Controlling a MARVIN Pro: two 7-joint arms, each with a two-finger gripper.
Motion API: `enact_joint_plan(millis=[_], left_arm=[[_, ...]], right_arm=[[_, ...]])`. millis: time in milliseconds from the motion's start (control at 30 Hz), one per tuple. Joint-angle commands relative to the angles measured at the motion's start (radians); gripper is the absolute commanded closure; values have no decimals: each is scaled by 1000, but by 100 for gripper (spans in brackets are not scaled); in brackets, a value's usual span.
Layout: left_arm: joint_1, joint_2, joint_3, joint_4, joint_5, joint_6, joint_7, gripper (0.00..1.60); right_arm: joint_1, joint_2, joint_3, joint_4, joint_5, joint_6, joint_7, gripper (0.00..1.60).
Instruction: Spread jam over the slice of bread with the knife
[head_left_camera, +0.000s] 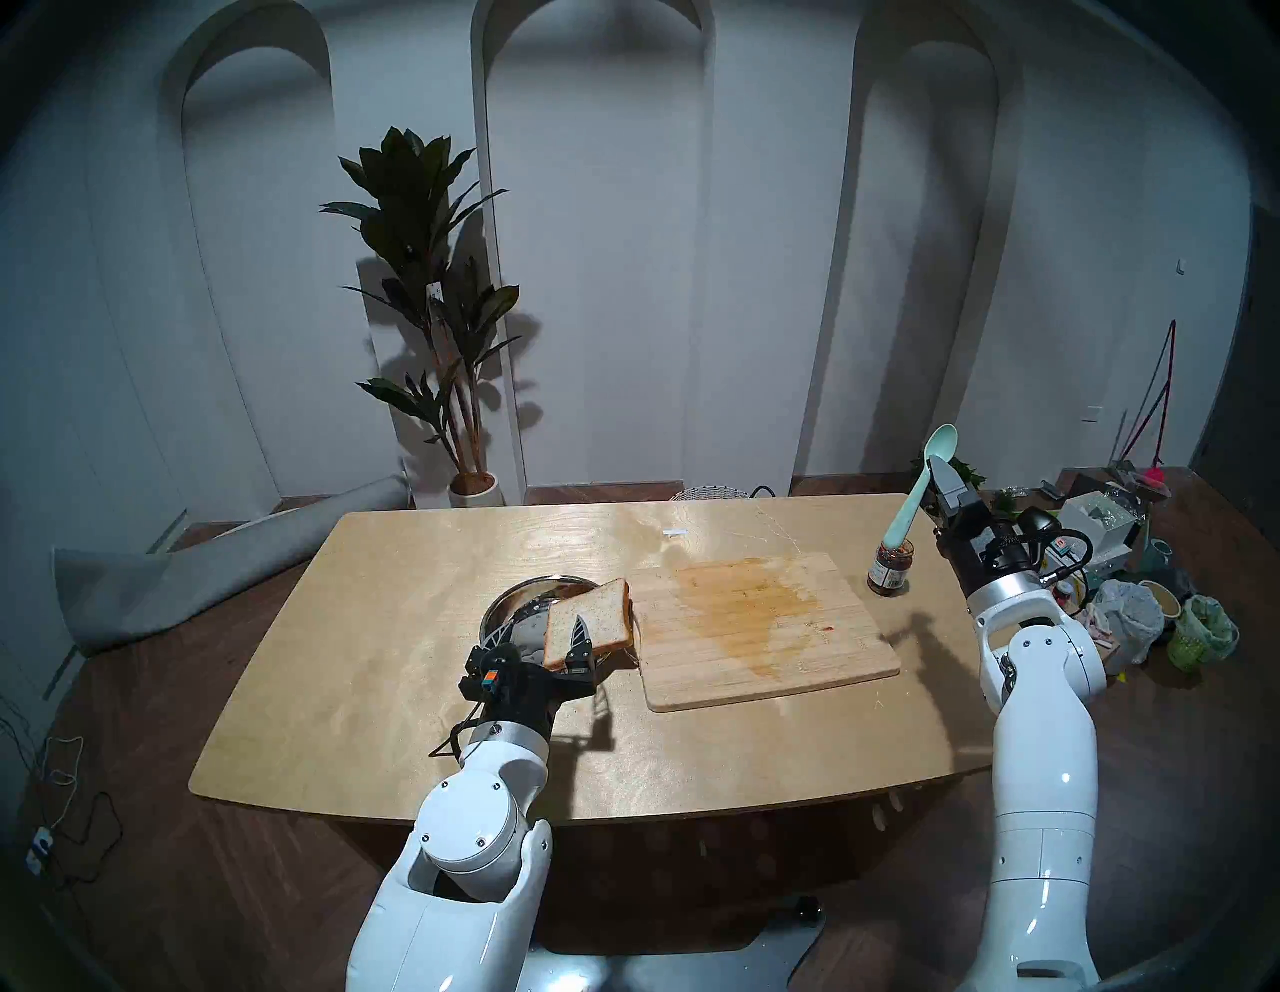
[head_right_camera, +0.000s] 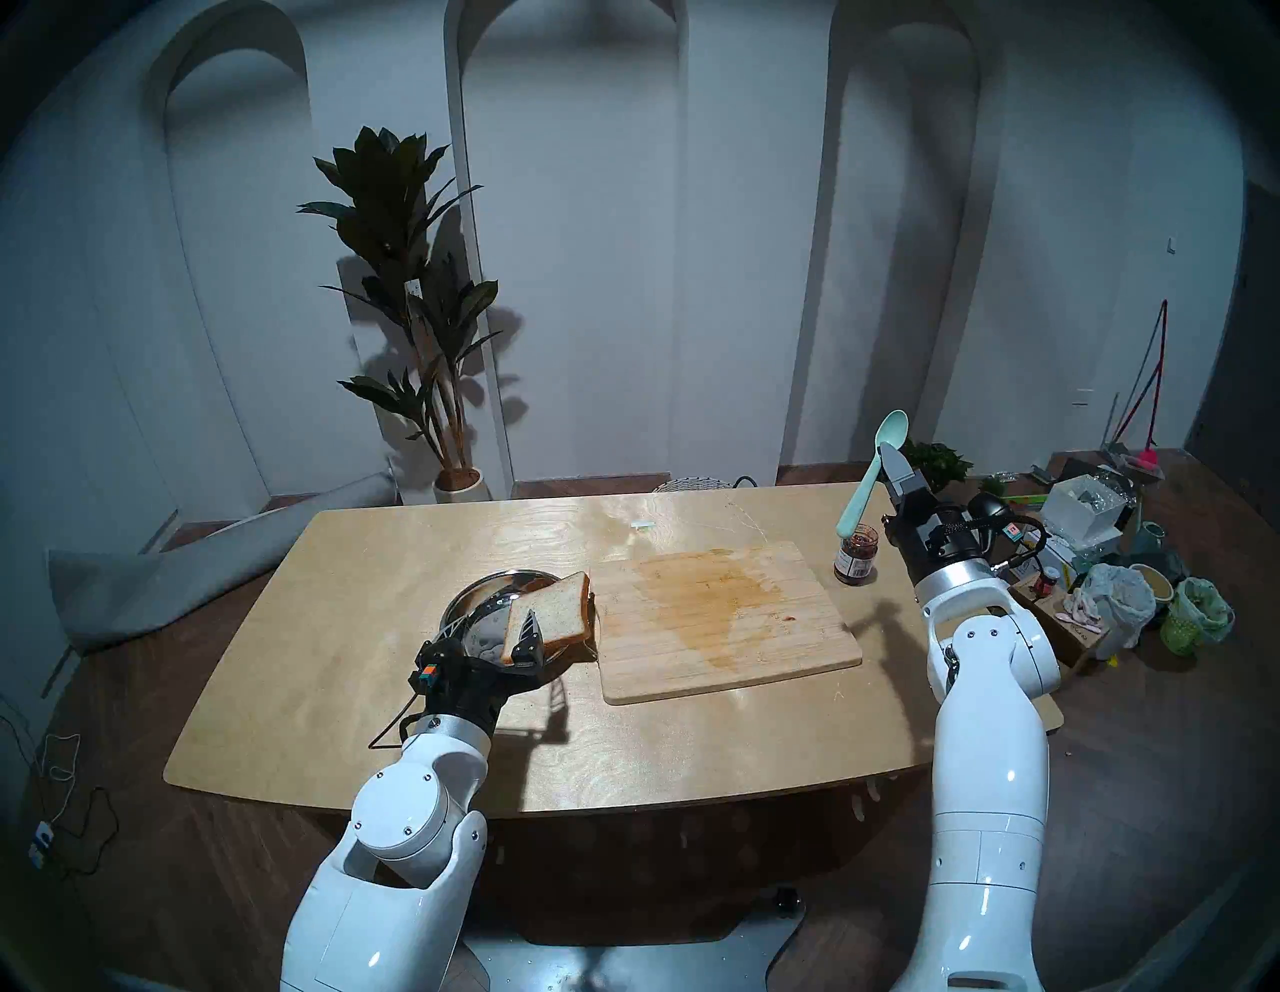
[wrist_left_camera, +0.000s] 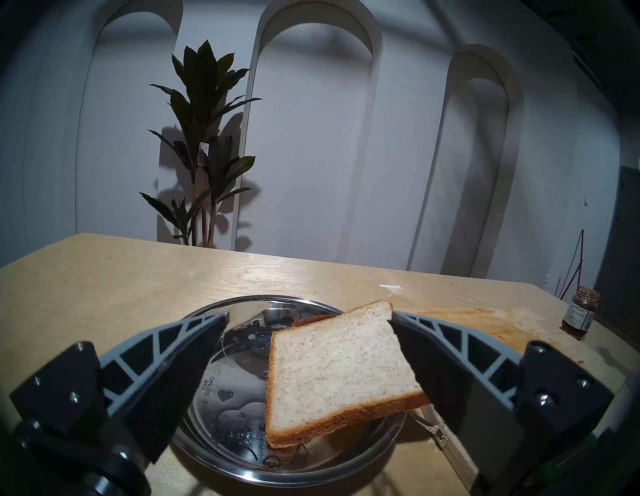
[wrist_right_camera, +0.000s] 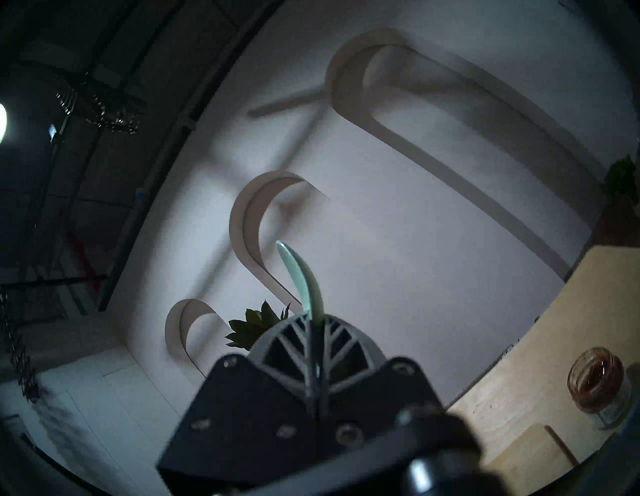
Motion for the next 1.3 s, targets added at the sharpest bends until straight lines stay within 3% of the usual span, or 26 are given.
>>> enact_joint_plan(millis=[0,333,767,1267], left_arm=[[1,3,0,-29,-6,-12,-6,0],[8,6,-3,-35,-14,-11,-13,0],[10,12,3,-38,-26,-9,-28,0],[14,20,11,-38,-38,-6,-39,0]], right_arm=[[68,2,-15,51,-106,-114,72,160],[161,37,-36,193,-232,-277,151,160],[265,106,-33,360,-319,-476,285,160],[402,166,-15,713,-388,-736,389,160]])
